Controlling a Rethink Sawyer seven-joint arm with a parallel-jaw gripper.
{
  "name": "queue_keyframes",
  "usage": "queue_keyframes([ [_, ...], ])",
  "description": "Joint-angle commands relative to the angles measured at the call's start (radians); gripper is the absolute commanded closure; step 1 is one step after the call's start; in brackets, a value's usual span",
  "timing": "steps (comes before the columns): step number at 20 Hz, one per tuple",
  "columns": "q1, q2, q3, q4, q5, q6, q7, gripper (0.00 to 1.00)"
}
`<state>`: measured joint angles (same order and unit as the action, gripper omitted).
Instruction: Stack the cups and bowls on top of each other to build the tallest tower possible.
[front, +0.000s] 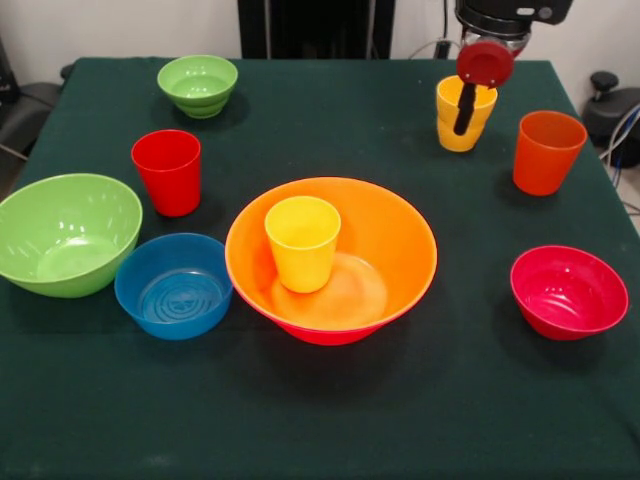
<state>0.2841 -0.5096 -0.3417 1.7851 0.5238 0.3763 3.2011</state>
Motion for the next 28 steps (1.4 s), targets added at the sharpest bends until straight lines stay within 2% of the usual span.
queue_keyframes([
  [1, 0.054, 0.026, 0.03, -0.004, 0.078, 0.099, 0.236, 0.0],
  [9, 0.063, -0.018, 0.036, 0.09, 0.1, 0.05, 0.176, 0.0],
  [13, 0.036, -0.02, 0.066, 0.139, 0.106, -0.008, 0.142, 0.0],
  [15, 0.044, -0.002, 0.066, 0.136, 0.106, -0.019, 0.145, 0.0],
  [21, 0.045, -0.026, 0.078, 0.18, 0.1, -0.047, 0.118, 0.0],
  [28, 0.016, -0.01, 0.119, 0.203, 0.099, -0.114, 0.099, 0.0],
])
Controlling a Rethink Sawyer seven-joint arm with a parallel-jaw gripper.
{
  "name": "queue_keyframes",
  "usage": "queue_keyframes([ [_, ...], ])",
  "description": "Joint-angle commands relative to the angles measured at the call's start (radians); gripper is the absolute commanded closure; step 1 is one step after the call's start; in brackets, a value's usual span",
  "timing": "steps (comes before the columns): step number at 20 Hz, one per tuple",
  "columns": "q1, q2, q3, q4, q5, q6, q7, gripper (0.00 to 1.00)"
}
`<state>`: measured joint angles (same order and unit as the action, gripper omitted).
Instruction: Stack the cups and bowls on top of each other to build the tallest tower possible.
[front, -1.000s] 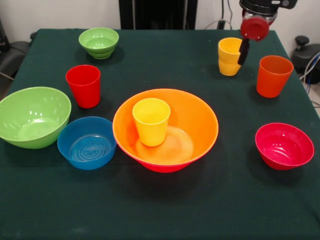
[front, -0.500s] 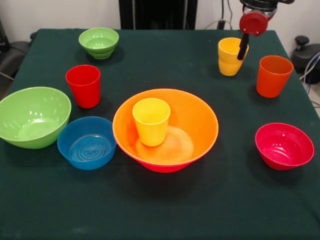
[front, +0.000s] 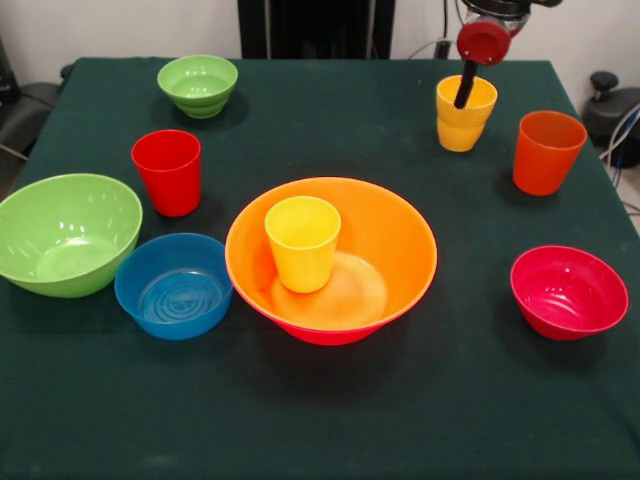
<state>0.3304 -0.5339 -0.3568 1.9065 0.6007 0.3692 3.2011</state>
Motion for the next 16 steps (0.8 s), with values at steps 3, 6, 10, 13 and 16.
queue_keyframes([
  [3, -0.032, 0.027, 0.15, 0.084, 0.025, -0.13, 0.105, 0.0],
  [6, -0.027, 0.045, 0.157, 0.076, 0.026, -0.139, 0.111, 0.0],
  [10, -0.035, 0.076, 0.167, 0.064, 0.025, -0.166, 0.109, 0.0],
  [13, -0.04, 0.08, 0.174, 0.065, 0.024, -0.172, 0.106, 0.0],
  [16, -0.047, 0.083, 0.189, 0.061, 0.02, -0.177, 0.095, 0.0],
])
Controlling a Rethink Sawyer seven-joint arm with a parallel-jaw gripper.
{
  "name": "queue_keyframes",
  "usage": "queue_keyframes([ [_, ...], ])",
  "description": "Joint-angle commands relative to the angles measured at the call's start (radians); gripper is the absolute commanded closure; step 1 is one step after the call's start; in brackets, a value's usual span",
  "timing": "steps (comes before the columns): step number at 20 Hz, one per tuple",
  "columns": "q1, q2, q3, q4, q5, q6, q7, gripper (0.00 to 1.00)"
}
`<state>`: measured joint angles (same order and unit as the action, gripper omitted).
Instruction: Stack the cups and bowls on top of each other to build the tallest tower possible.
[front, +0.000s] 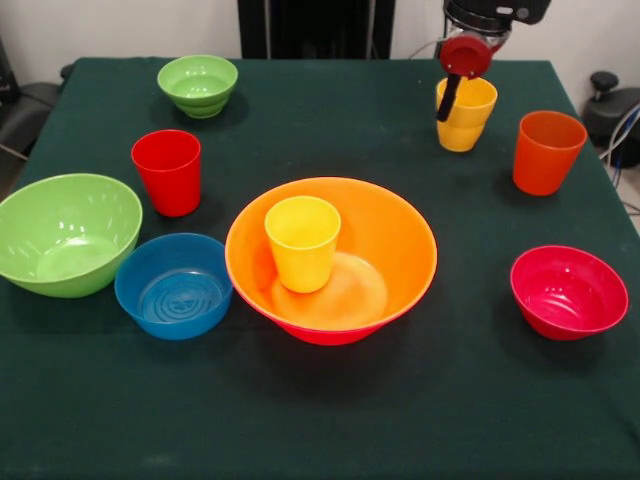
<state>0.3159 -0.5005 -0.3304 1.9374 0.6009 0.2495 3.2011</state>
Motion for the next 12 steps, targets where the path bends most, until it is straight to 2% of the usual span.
queue_keyframes([
  [1, -0.025, 0.053, 0.162, 0.02, 0.022, -0.052, 0.098, 0.0],
  [6, -0.015, 0.082, 0.17, 0.001, 0.03, -0.067, 0.111, 0.0],
  [12, -0.006, 0.079, 0.186, 0.01, 0.034, -0.08, 0.121, 0.0],
])
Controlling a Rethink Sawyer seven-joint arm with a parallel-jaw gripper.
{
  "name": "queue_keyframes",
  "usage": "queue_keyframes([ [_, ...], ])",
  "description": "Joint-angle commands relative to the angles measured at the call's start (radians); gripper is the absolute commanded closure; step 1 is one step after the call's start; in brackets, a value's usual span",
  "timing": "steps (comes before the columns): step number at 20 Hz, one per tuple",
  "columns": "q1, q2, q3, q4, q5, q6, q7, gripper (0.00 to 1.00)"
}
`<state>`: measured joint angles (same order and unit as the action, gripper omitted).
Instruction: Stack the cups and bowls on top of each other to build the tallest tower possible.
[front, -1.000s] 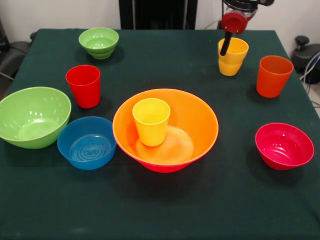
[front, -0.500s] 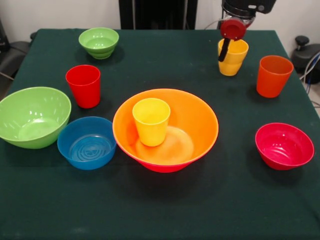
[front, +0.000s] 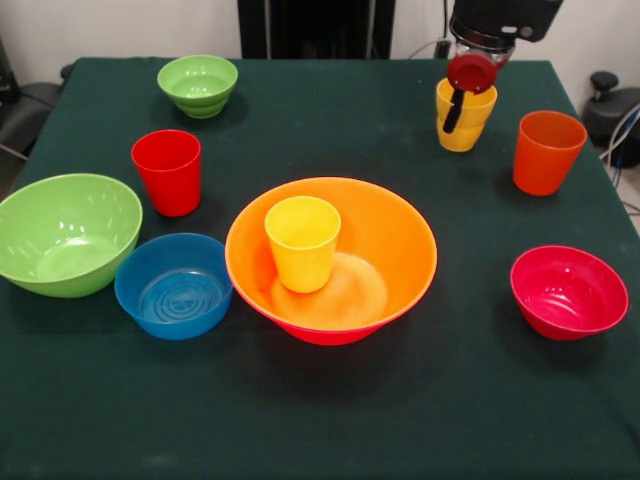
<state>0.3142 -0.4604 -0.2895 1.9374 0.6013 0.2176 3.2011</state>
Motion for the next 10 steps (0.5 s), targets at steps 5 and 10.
queue_keyframes([
  [5, -0.006, 0.037, 0.145, 0.02, 0.024, -0.052, 0.113, 0.0],
  [10, -0.008, 0.033, 0.128, 0.014, 0.003, -0.002, 0.081, 0.0],
])
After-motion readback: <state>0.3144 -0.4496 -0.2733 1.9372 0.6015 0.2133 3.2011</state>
